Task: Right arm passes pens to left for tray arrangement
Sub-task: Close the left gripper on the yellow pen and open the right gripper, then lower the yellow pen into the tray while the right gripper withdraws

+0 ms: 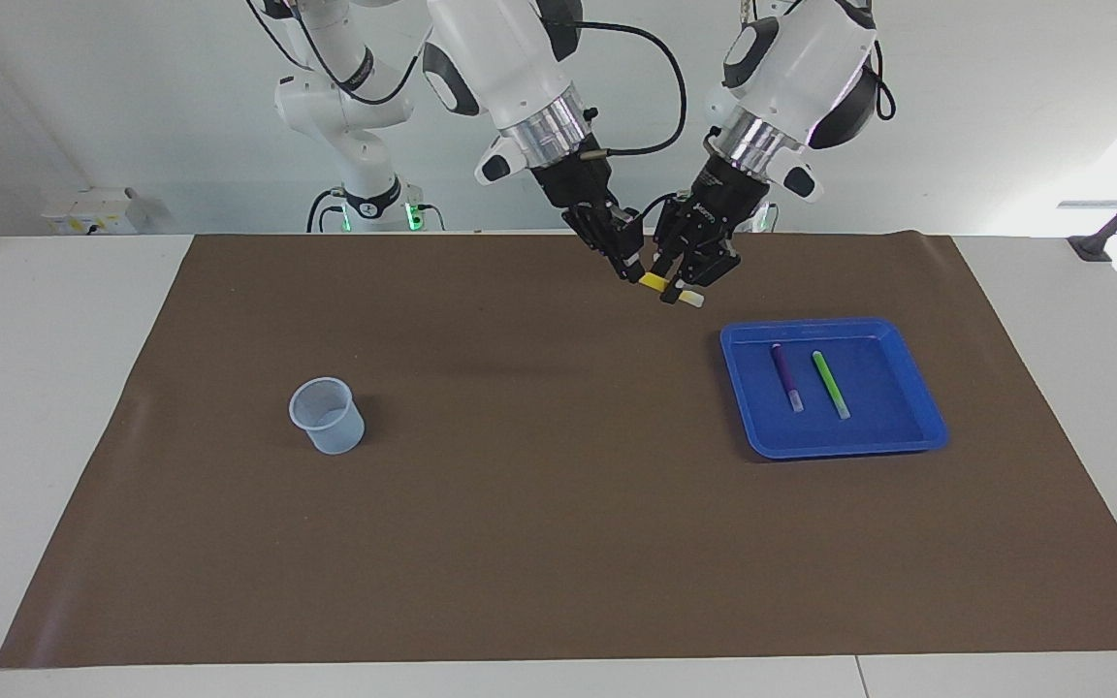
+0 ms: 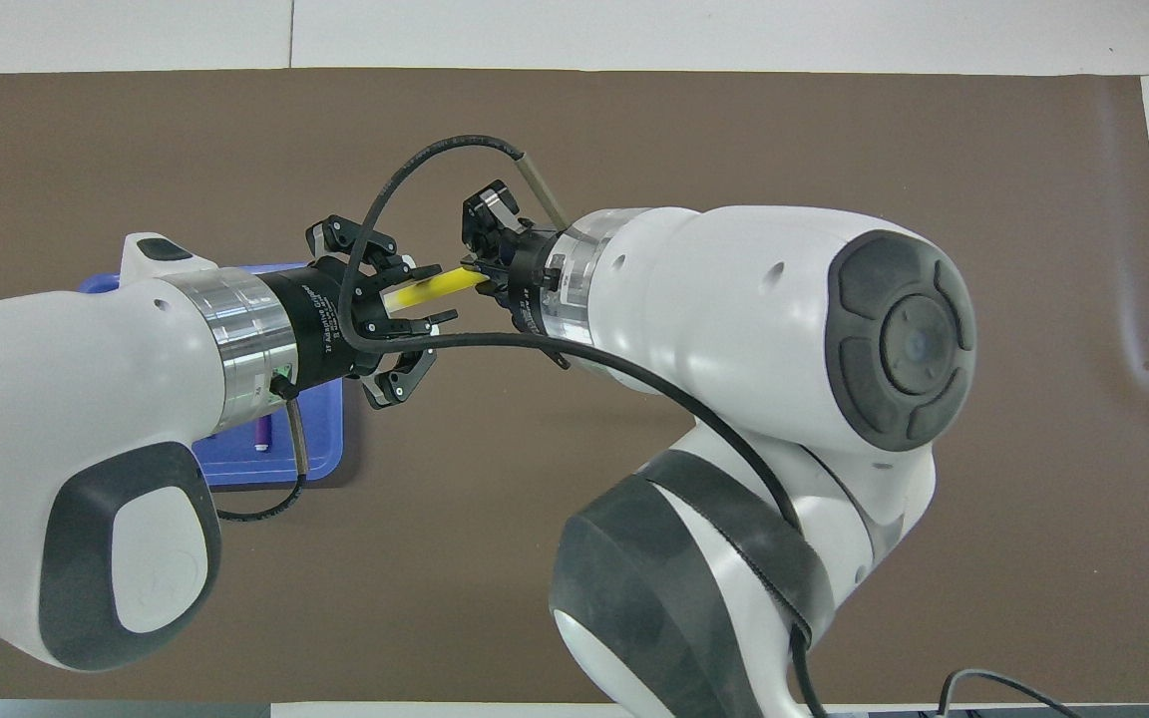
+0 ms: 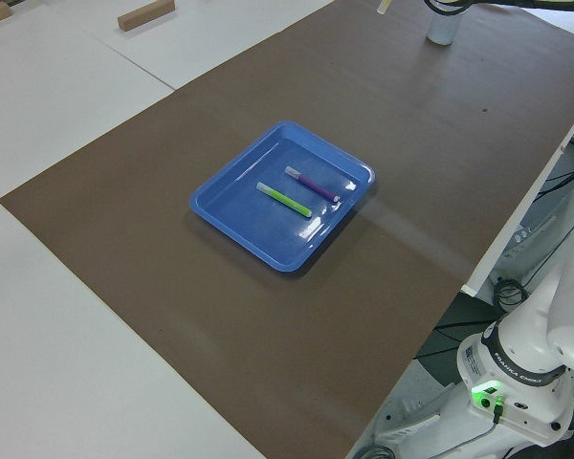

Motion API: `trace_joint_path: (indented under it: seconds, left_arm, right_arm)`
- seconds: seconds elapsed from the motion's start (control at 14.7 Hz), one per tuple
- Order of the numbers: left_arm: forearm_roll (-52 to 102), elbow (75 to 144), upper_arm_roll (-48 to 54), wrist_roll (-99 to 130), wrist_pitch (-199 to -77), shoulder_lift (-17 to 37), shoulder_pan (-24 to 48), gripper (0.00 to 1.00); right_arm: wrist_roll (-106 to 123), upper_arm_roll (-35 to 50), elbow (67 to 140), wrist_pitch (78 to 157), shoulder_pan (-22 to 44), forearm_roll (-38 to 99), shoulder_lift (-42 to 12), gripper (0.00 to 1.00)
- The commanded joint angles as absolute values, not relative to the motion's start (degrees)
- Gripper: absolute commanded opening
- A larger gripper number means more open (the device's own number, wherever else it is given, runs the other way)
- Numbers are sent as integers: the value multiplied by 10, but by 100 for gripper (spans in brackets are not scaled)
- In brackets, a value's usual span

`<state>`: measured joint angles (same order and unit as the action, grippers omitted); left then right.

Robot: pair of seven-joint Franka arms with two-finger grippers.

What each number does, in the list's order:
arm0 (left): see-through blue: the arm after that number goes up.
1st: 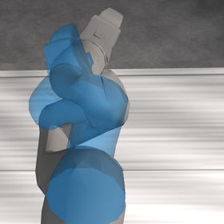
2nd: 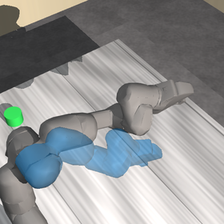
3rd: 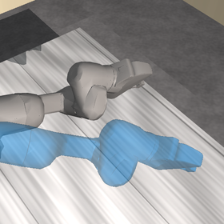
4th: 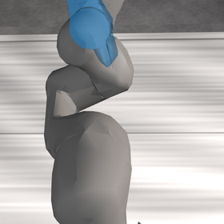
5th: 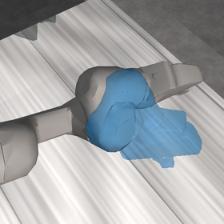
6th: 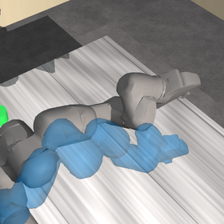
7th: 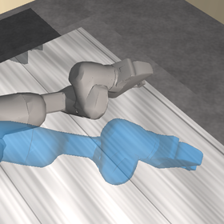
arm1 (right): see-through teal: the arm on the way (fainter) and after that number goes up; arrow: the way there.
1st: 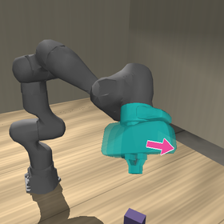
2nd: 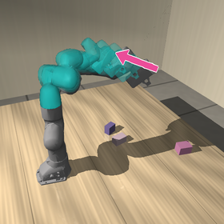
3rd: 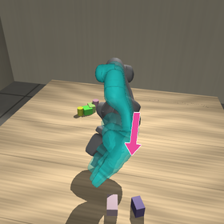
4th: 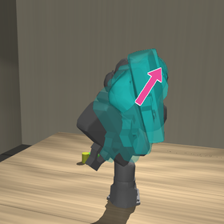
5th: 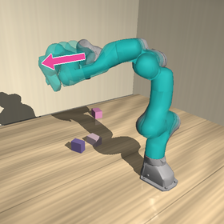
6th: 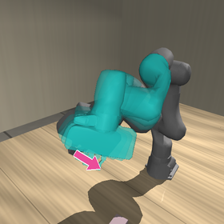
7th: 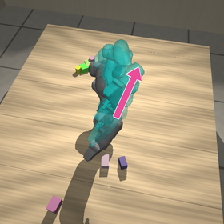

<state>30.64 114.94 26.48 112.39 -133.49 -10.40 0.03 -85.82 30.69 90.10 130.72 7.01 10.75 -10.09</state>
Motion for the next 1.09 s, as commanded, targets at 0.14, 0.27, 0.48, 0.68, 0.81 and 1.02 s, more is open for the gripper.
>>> trace_joint_path:
  seconds: [0.14, 0.27, 0.48, 0.68, 0.81, 1.02]
  left_arm:
    - [308, 1136, 261, 1089, -1324, -97, 0, 0]
    - [307, 1136, 261, 1087, -1327, -97, -2, 0]
    - [307, 1134, 261, 1086, -1327, -96, -3, 0]
    - [306, 1133, 260, 1085, -1328, -94, -4, 0]
    - [306, 1134, 261, 1070, -1327, -94, -17, 0]
    - [306, 1143, 261, 1006, -1312, -99, -39, 0]
  right_arm:
    - [-857, 310, 919, 1324, 60, 123, -84, 0]
    - [-857, 310, 920, 1329, 60, 123, -85, 0]
    - [-859, 309, 920, 1328, 58, 127, -85, 79]
    - [-860, 309, 916, 1327, 55, 127, -84, 100]
    - [-833, 309, 917, 1318, 49, 125, -83, 100]
    - [-685, 308, 914, 1247, 13, 125, -77, 100]
